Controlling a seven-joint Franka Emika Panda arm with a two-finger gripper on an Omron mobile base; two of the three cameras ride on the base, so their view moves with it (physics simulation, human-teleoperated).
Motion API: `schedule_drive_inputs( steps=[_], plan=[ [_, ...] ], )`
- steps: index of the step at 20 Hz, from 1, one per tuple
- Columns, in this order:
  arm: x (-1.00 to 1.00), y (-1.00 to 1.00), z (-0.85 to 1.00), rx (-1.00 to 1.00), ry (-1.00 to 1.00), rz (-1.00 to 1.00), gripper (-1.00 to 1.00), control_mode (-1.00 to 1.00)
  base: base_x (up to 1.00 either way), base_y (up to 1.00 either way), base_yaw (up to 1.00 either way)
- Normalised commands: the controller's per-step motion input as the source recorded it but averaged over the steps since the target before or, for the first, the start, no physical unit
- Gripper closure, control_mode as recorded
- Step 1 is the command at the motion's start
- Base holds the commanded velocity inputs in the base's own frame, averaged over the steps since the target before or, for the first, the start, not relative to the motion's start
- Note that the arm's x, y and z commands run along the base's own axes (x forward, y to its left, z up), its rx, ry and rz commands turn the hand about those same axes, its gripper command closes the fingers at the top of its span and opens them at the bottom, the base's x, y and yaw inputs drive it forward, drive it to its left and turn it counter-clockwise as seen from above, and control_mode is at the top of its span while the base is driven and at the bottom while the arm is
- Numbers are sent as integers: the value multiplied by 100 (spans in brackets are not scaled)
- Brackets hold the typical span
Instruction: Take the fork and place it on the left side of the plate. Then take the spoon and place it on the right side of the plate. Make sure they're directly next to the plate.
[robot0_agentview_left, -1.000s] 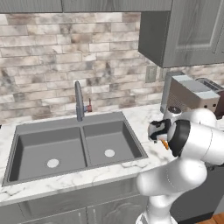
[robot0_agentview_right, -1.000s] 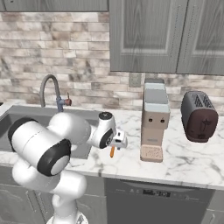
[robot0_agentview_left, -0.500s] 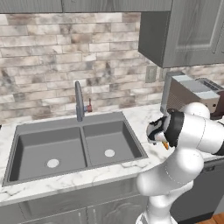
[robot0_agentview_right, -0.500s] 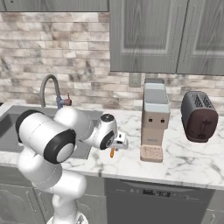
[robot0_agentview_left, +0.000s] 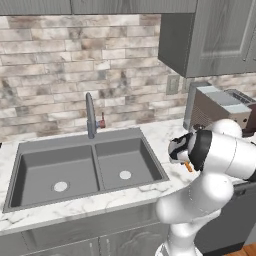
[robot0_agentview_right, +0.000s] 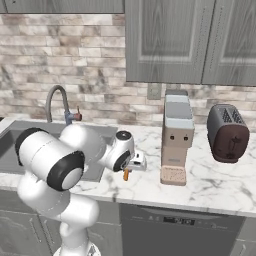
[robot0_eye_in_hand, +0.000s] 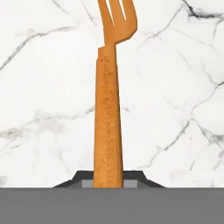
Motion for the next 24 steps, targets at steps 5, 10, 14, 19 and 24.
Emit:
schedule_drive_inputs(
  steps=[5, 10, 14, 19, 24],
  plan=[
    [-39, 1, 22, 0, -10, 0, 100, -100, 0, 0, 0],
    [-20, 0, 52, 0, -13, 1, 100, -100, 0, 0, 0],
    [-16, 0, 72, 0, -14, 2, 100, -100, 0, 0, 0],
    [-25, 0, 63, 0, -11, 4, 100, -100, 0, 0, 0],
    [-17, 0, 69, 0, -5, 4, 100, -100, 0, 0, 0]
  ],
)
